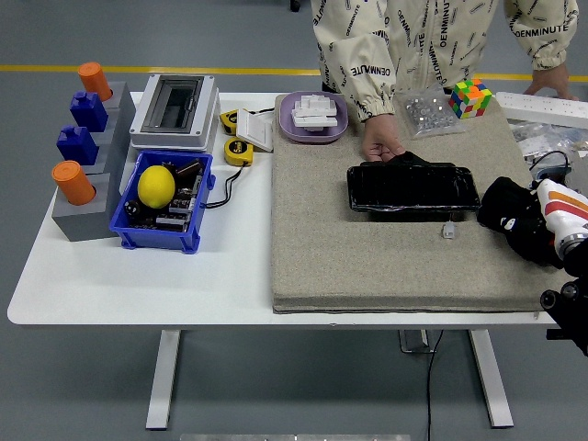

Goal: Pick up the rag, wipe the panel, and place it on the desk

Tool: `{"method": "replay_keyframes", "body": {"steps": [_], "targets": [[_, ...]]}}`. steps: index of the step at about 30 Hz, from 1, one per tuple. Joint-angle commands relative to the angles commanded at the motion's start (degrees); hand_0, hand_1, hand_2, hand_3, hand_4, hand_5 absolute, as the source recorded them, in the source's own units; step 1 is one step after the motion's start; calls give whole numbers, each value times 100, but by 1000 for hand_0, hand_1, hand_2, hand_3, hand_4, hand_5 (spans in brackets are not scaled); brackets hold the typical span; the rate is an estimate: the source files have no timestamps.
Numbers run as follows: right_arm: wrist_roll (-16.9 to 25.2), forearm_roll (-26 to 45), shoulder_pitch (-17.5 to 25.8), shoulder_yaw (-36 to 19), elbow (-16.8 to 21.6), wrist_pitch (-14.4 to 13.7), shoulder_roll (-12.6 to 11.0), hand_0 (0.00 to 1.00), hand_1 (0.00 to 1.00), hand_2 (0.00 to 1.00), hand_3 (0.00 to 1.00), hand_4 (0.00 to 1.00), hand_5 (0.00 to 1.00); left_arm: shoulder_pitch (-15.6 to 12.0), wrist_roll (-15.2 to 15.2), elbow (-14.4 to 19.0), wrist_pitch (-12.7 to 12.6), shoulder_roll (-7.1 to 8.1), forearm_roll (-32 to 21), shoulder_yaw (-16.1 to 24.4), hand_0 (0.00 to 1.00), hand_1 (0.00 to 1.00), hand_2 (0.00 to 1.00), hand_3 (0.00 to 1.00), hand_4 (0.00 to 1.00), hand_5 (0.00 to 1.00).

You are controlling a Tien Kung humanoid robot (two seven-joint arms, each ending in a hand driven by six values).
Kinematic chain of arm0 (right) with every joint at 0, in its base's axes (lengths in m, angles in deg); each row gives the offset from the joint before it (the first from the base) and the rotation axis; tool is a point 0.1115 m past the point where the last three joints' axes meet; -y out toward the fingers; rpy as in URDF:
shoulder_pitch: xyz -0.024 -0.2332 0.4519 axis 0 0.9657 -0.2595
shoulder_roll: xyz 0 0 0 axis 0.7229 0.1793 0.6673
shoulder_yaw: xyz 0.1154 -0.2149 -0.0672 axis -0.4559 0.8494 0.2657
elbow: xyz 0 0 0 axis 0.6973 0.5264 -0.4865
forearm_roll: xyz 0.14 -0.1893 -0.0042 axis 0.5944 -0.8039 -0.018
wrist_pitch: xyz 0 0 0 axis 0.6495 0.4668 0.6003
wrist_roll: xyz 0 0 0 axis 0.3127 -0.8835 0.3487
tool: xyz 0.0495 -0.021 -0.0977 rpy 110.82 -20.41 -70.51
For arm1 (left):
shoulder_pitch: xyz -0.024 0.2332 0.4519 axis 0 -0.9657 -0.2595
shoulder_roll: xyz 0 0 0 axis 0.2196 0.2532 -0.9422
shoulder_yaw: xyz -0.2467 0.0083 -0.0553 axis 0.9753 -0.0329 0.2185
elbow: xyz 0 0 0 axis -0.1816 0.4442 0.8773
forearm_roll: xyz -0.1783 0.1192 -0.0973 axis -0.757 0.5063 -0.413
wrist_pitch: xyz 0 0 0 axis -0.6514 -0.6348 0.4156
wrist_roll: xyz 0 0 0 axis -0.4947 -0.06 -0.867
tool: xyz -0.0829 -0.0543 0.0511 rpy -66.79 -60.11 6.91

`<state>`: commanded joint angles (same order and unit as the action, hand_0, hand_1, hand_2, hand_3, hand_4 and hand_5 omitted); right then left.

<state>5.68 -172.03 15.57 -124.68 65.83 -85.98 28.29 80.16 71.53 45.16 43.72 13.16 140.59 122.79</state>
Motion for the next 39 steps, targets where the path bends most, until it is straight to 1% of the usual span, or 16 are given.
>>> {"method": "replay_keyframes", "body": {"steps": [5,6,8,11,12,17,18,25,29,32,35,36,39], "targets": [[125,-8,-24,-18,127,10,-33,714,675,766,787,998,509,-1,0,7,2,1,1,-9,605,642,654,561,628,439],[150,-9,-29,-20,146,25,-39,760,705,795,811,998,532,-5,-1,5,1,5,4,-9,606,642,654,561,628,439],[174,-13,-32,-20,162,65,-50,760,705,795,811,998,532,-13,-2,1,-1,12,9,-7,606,642,654,561,628,439],[178,-16,-14,-17,178,112,-73,760,705,795,811,998,532,-21,-2,1,-3,19,13,-3,606,642,654,561,628,439],[179,-18,-10,-16,180,126,-79,772,716,800,817,998,551,-23,-2,1,-3,19,14,-2,605,641,654,561,628,439],[170,-38,6,-32,224,166,-125,772,716,800,817,998,551,-39,-4,0,0,12,9,-3,605,641,654,561,628,439],[165,-47,3,-42,247,167,-140,774,718,800,818,998,564,-40,-4,0,0,12,10,-4,605,642,655,561,628,439],[123,-109,-18,-204,434,163,-290,776,719,804,823,998,567,-36,-2,5,-5,27,44,31,605,642,655,561,628,439],[34,-143,-10,-365,648,191,-473,776,719,804,823,998,567,-25,-1,11,-5,25,63,67,605,642,655,561,628,439],[-104,-25,38,-576,946,242,-602,778,720,805,821,998,567,-25,-2,8,-5,16,70,85,605,642,656,562,628,440],[-29,572,197,-958,1379,155,-723,778,720,805,821,998,567,-23,-3,11,-2,3,71,90,605,642,656,562,628,440],[49,792,269,-1108,1546,116,-759,762,715,795,795,998,571,-24,-2,12,-3,0,75,95,605,641,655,562,628,440],[391,1537,478,-1571,2056,99,-856,762,715,795,795,998,571,-22,-2,7,-6,-1,91,109,605,641,655,562,628,440]]}}
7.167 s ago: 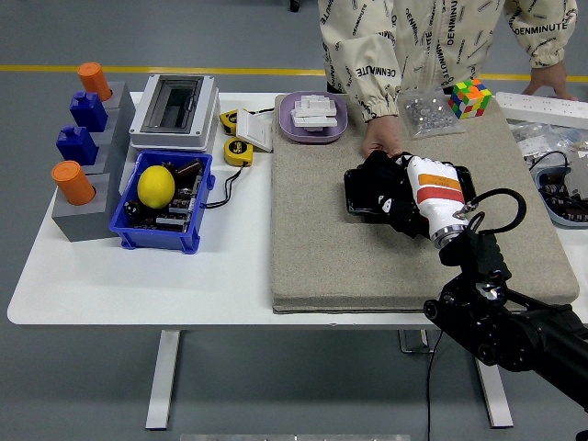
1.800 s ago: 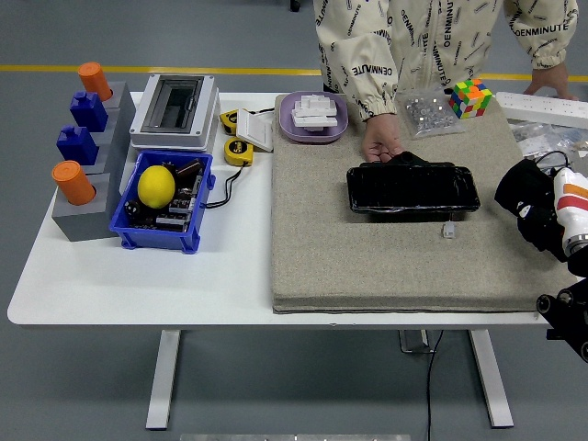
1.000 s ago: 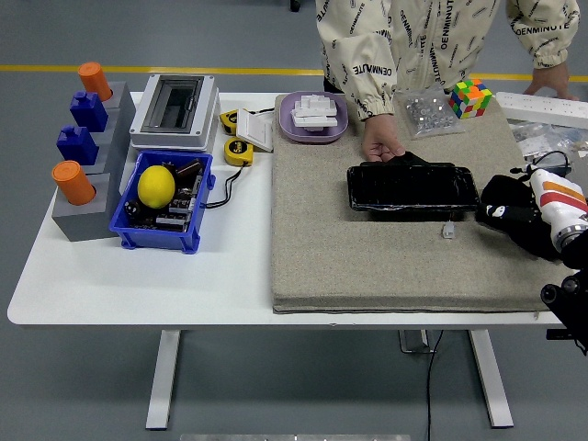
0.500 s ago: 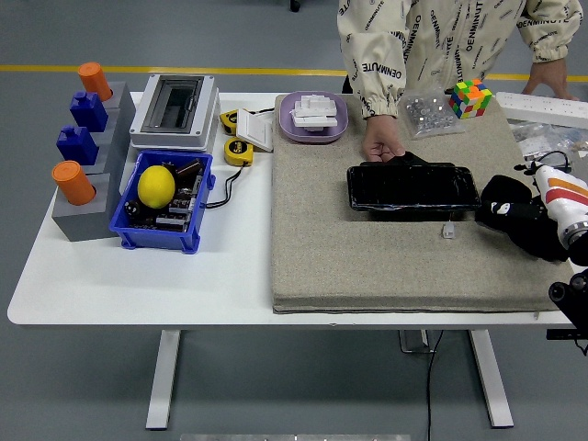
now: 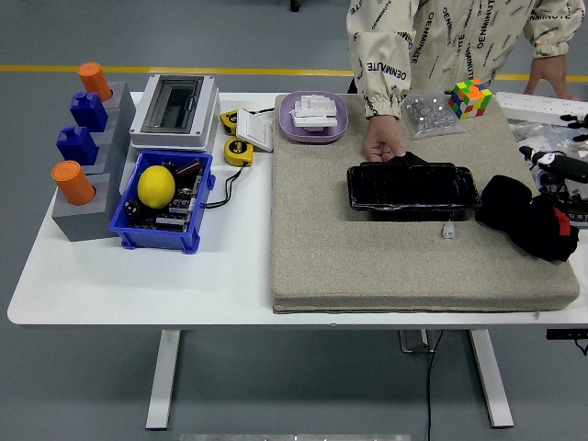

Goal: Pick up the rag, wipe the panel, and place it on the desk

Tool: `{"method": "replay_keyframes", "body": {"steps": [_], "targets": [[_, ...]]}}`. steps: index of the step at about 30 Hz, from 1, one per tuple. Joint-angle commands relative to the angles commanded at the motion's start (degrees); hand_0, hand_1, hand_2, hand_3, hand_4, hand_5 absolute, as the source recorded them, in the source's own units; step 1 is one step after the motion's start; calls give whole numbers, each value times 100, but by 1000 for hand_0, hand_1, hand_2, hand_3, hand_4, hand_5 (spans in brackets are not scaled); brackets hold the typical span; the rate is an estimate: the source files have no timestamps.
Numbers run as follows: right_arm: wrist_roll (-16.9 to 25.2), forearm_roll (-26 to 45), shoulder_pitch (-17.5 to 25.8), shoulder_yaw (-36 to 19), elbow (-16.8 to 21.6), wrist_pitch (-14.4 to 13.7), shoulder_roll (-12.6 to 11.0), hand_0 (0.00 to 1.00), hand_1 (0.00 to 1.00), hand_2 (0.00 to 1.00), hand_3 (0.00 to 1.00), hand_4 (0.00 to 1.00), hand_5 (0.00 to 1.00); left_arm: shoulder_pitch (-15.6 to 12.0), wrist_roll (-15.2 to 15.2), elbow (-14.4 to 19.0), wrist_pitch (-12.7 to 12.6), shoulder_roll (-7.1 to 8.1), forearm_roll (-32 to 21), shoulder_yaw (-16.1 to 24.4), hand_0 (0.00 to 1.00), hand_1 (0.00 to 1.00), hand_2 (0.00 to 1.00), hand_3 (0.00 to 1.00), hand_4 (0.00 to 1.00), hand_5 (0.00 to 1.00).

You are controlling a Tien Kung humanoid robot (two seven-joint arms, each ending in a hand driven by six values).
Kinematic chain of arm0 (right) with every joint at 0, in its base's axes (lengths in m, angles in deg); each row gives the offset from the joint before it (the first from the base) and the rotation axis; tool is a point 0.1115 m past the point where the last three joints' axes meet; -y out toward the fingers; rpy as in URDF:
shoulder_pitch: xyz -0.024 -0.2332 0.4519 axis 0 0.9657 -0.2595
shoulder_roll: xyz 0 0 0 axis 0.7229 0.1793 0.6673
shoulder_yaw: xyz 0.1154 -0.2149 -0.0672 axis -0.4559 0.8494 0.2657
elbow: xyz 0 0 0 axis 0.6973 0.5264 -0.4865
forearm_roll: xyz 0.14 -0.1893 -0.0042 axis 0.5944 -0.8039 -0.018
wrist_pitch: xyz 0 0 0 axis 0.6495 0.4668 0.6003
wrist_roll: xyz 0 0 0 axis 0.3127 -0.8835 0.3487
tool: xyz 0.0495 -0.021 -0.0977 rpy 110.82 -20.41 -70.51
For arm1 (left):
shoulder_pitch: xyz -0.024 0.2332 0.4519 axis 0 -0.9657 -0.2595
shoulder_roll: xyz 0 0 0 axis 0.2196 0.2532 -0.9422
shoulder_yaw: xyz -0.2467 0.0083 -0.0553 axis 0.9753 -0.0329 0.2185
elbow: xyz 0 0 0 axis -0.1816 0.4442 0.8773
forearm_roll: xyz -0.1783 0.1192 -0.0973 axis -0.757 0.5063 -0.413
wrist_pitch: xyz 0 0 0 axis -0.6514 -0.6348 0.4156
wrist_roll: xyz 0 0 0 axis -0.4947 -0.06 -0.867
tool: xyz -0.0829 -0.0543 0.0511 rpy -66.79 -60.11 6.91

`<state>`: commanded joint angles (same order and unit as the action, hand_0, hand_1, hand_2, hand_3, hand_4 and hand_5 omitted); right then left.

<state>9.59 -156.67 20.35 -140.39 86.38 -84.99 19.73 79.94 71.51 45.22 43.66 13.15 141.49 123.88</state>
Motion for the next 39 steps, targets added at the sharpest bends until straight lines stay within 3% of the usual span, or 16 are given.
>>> {"method": "replay_keyframes", "body": {"steps": [5,7,8,9,14,15,17,26,27,32,33,34,38,39], "targets": [[556,1177,294,-636,555,256,-124,730,701,774,762,998,571,7,3,0,-7,2,24,27,605,642,655,561,628,440],[783,1646,394,-944,623,592,-167,730,701,774,762,998,571,14,3,-2,-8,-1,32,30,605,642,655,561,628,440],[833,1907,415,-1057,601,759,-173,730,701,774,762,998,571,17,3,-2,-8,-2,33,30,605,642,655,561,628,440],[862,2130,432,-1146,553,912,-170,705,704,757,745,998,642,21,3,-2,-8,-3,33,30,605,642,655,560,628,440],[940,3322,548,-1494,312,1561,-95,705,704,757,745,998,642,50,6,13,-8,-5,37,23,605,642,655,560,628,440],[943,3583,570,-1526,285,1652,-81,705,706,760,744,998,748,55,6,15,-9,-4,40,24,605,642,655,561,628,440],[929,4067,626,-1597,232,1870,-53,705,706,760,744,998,748,65,8,21,-10,-2,46,27,605,642,655,561,628,440],[955,6227,907,-1960,185,2471,89,707,708,765,759,998,783,48,7,24,-8,-6,33,17,604,642,655,560,628,440],[955,6488,952,-2011,188,2538,116,741,722,788,810,998,807,40,6,24,-7,-6,26,6,605,642,655,560,628,441],[897,7680,1104,-2200,207,2812,242,741,722,788,810,998,807,25,6,25,-6,10,9,-43,605,642,655,560,628,441],[880,7936,1127,-2225,206,2876,265,865,803,853,898,998,840,22,6,25,-6,18,9,-49,605,642,655,560,628,440],[864,8131,1141,-2239,203,2930,280,865,803,853,898,998,840,20,6,25,-7,24,10,-53,605,642,655,560,628,440],[750,8340,1188,-2281,184,3231,332,865,803,853,898,998,840,13,7,22,-9,50,14,-68,605,642,655,560,628,440],[726,8357,1195,-2285,180,3281,338,938,887,935,987,998,859,12,8,23,-9,52,14,-70,605,642,655,561,629,440]]}}
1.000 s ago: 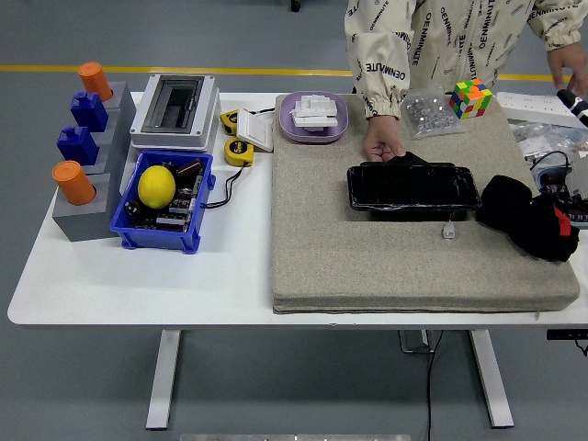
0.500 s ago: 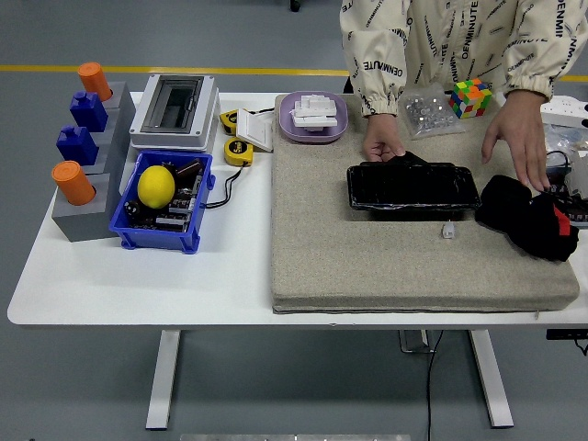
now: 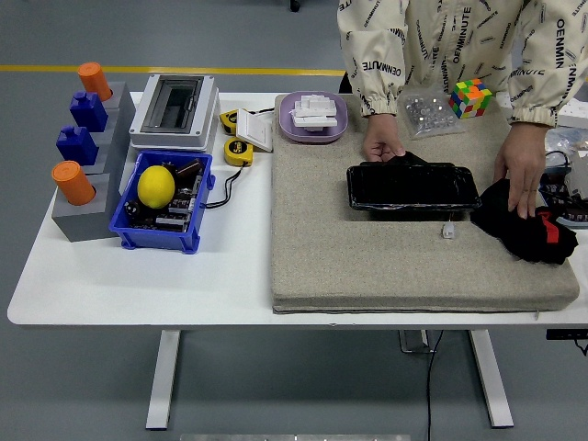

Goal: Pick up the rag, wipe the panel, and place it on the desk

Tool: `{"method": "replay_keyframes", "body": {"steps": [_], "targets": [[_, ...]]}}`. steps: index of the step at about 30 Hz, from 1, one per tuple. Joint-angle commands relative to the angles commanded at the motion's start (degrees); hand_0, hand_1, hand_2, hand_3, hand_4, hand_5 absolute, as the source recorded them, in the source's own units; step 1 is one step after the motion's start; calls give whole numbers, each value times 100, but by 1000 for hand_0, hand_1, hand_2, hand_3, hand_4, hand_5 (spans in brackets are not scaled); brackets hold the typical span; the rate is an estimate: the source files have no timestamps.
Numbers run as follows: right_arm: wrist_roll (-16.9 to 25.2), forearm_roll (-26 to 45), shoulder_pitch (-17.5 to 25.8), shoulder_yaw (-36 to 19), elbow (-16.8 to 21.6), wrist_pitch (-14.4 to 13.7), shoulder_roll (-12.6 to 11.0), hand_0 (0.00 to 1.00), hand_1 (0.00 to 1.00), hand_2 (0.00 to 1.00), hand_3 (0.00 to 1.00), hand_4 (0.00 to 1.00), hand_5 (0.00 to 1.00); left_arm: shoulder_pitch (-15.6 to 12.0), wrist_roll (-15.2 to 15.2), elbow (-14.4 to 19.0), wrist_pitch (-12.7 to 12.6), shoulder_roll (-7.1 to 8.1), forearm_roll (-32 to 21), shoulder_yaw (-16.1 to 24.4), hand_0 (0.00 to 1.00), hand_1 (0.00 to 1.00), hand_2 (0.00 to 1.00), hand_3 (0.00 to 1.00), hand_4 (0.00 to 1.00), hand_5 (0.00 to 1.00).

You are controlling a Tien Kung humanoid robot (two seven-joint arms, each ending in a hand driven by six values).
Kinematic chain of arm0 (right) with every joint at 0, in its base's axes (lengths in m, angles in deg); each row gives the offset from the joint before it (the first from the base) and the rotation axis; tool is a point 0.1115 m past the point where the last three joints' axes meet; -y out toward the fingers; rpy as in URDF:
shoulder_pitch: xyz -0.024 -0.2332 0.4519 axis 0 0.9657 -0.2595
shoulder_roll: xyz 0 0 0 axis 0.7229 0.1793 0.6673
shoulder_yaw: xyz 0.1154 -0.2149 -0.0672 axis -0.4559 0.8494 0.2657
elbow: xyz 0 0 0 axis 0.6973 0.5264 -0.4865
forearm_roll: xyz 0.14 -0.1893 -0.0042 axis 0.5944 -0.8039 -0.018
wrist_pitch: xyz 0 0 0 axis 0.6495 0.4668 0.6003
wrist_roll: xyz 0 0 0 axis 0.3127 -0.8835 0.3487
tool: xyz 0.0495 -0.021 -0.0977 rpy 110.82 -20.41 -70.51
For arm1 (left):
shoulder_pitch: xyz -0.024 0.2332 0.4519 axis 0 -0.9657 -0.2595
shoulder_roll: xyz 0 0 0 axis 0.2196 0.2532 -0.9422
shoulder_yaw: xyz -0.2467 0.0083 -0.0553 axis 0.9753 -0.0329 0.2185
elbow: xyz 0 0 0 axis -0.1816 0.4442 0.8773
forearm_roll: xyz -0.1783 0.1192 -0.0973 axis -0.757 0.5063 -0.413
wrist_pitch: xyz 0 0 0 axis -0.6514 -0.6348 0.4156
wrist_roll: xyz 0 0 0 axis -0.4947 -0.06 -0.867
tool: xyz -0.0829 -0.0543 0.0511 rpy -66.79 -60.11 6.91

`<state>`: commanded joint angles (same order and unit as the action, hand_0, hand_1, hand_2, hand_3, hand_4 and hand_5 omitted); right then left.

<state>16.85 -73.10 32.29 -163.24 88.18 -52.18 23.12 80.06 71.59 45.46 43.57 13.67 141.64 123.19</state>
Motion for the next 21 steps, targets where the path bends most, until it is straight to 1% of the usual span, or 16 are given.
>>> {"method": "replay_keyframes", "body": {"steps": [4,5,6,9,11,12,14,17,18,21], "targets": [[-108,223,44,-18,0,186,30,938,887,935,987,998,859,0,0,2,4,2,-12,-30,605,642,655,561,629,440],[-119,253,50,-25,1,206,36,938,887,935,987,998,859,0,0,2,4,1,-13,-35,605,642,655,561,629,440],[-130,302,57,-35,1,237,46,923,896,957,998,998,859,-1,-1,0,5,1,-15,-42,605,642,656,561,629,441],[-138,362,73,-58,10,249,62,923,896,957,998,998,859,-5,-2,-6,4,1,-17,-51,605,642,656,561,629,441],[-85,389,84,-65,20,173,67,923,896,957,998,998,859,-8,-2,-8,3,2,-13,-52,605,642,656,561,629,441],[-24,380,90,-66,26,102,69,892,847,922,982,998,863,-10,-2,-9,3,3,-12,-52,605,642,656,561,628,440],[129,329,95,-90,21,-65,81,892,847,922,982,998,863,-12,-2,-10,2,4,-11,-53,605,642,656,561,628,440],[237,297,100,-123,10,-169,96,892,847,922,982,998,863,-9,-2,-13,3,7,-16,-71,605,642,656,561,628,440],[264,293,102,-131,9,-196,100,866,818,887,934,998,848,-8,-2,-14,2,9,-19,-79,605,642,656,562,628,440],[319,297,95,-146,6,-254,109,866,818,887,934,998,848,-6,-3,-17,5,9,-29,-103,605,642,656,562,628,440]]}}
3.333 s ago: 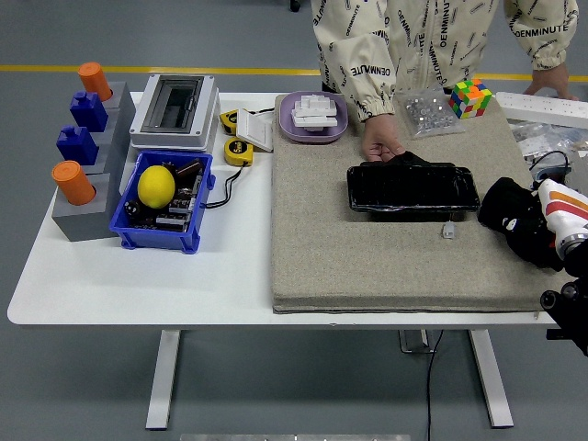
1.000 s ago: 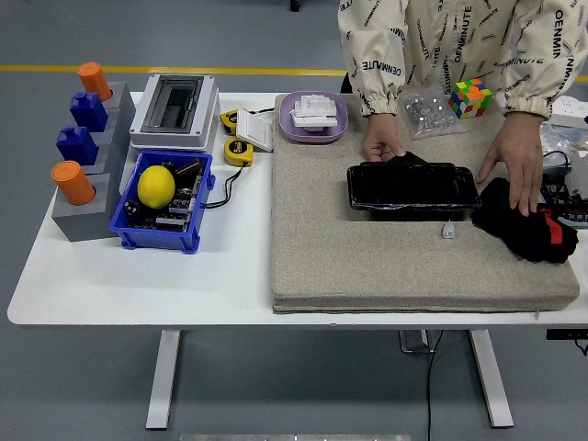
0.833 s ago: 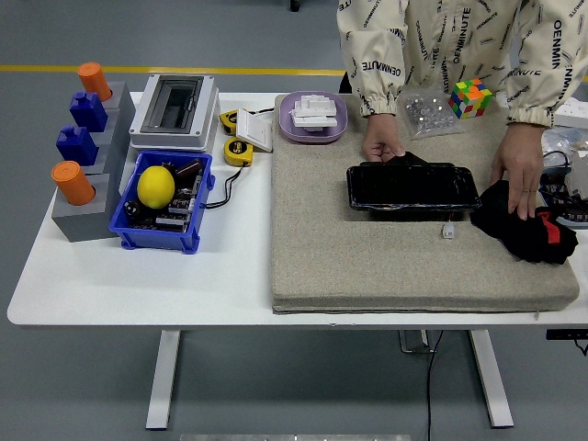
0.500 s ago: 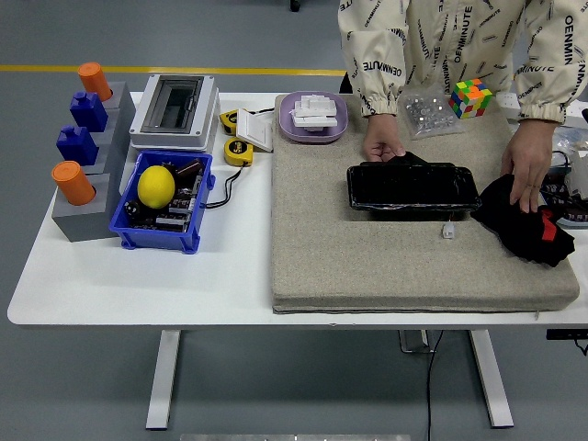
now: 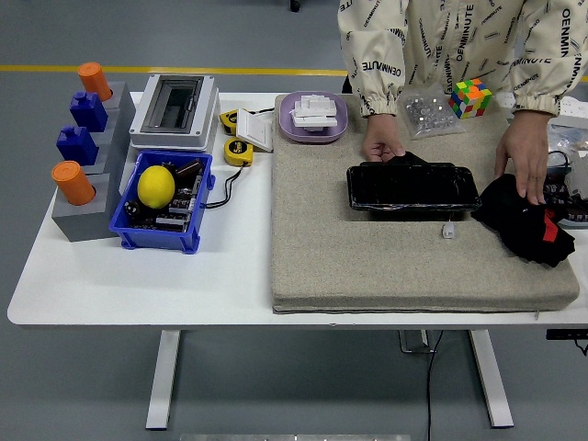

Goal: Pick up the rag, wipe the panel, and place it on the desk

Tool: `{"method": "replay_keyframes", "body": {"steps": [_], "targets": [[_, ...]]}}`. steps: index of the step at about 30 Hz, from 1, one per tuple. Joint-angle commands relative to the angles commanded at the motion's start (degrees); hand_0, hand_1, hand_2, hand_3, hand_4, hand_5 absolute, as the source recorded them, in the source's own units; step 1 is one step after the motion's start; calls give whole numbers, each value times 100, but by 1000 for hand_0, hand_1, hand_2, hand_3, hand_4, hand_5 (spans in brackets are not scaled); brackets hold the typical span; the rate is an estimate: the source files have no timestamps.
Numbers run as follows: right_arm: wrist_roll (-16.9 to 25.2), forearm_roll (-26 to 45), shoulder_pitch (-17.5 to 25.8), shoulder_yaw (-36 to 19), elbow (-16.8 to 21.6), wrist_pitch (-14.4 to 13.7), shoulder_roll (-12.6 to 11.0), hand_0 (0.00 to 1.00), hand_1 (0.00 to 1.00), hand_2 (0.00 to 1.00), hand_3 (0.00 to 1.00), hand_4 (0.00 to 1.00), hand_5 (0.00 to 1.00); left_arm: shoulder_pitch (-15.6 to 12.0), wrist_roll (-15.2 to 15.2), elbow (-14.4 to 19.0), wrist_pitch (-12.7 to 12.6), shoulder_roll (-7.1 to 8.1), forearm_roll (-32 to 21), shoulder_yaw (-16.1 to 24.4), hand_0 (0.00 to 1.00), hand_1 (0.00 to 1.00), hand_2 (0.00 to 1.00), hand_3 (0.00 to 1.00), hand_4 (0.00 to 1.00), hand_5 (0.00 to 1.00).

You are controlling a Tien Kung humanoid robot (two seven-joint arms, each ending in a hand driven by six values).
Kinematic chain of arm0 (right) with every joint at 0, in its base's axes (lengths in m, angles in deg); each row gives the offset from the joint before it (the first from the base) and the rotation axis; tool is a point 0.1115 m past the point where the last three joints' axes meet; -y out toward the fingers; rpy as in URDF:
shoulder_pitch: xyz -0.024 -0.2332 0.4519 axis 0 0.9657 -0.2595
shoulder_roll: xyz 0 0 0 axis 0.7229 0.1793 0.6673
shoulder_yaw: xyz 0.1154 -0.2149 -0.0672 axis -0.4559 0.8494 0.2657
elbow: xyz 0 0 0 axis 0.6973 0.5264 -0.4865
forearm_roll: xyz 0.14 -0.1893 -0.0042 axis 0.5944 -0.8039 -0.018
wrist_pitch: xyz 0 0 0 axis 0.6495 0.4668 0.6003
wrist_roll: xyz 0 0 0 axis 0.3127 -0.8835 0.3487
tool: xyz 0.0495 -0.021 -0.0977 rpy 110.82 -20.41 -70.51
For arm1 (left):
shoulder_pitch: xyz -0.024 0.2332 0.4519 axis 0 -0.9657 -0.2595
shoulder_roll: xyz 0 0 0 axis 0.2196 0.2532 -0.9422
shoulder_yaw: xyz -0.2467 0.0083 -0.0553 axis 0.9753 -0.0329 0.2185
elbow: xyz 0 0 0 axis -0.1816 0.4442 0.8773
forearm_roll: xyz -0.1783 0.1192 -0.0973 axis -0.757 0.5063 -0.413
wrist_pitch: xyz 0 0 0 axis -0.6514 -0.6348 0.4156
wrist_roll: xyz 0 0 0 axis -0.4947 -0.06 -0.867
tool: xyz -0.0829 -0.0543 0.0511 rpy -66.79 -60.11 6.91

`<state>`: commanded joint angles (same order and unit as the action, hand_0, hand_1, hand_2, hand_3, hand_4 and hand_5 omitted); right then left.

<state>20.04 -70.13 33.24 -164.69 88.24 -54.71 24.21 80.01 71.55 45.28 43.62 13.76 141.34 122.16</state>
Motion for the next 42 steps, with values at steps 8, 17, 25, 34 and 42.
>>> {"method": "replay_keyframes", "body": {"steps": [8,17,25,34,42], "targets": [[-4,1,3,-59,8,-136,19,867,815,881,932,998,798,6,2,2,4,19,-18,-89,605,642,655,561,628,440],[-57,42,103,-107,-5,-162,51,833,797,880,942,998,649,46,5,-4,3,89,-29,-191,605,641,655,560,628,441],[-97,82,102,-178,-29,-108,88,785,738,829,881,998,664,52,-1,-19,9,109,-79,-307,606,642,656,559,628,441],[-105,170,139,-243,-35,-139,88,653,642,729,783,998,705,49,1,-21,5,122,-46,-300,606,641,656,561,628,441],[-92,141,122,-235,-42,-271,81,447,574,659,746,998,756,56,1,-10,10,77,-50,-267,606,642,656,561,628,441]]}}
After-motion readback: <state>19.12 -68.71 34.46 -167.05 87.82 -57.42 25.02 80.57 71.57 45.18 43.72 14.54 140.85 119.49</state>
